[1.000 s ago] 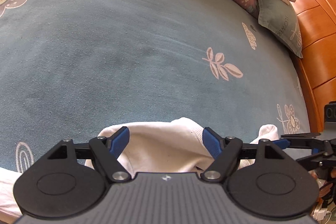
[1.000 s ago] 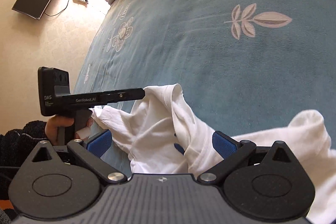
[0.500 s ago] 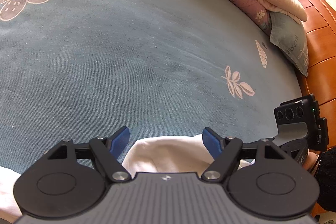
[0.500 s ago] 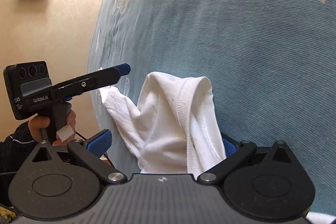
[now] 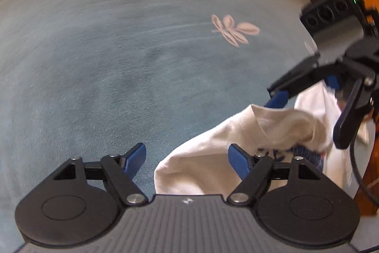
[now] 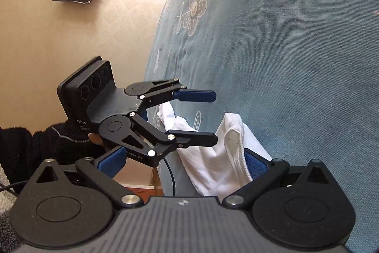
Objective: Fold clothes
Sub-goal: 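Lift the white sweatshirt with both grippers and shake it open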
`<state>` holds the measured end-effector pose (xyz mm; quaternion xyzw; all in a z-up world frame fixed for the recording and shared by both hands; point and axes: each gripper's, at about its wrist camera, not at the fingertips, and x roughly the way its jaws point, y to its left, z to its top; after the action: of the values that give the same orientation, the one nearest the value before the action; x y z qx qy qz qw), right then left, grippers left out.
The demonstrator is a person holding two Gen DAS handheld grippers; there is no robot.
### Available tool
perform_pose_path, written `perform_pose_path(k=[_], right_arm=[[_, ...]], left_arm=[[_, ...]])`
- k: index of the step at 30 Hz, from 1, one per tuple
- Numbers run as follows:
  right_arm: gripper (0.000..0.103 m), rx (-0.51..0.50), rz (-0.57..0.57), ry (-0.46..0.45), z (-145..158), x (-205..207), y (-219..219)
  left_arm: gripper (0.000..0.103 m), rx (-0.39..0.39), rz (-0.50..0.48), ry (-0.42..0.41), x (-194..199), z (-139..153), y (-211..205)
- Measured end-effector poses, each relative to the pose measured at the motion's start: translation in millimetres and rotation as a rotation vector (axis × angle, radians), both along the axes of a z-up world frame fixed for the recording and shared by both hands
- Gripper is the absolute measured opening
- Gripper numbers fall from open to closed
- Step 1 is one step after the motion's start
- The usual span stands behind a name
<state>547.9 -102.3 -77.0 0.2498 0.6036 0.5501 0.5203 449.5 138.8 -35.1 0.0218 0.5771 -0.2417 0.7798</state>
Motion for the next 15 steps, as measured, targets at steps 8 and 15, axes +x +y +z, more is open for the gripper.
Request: perform_pose_path(k=[8,15], right_arm=[[0.103,-0.029,0.106,-0.115,10,-22,13],[0.103,-0.064,0.172,-0.216,21,-41,19]], left_arm=[[0.071,0.192,-0.649,-0.177,-8,-1,-69],[0.021,0.207,-0.922,-0.15,-24,-14,-102]])
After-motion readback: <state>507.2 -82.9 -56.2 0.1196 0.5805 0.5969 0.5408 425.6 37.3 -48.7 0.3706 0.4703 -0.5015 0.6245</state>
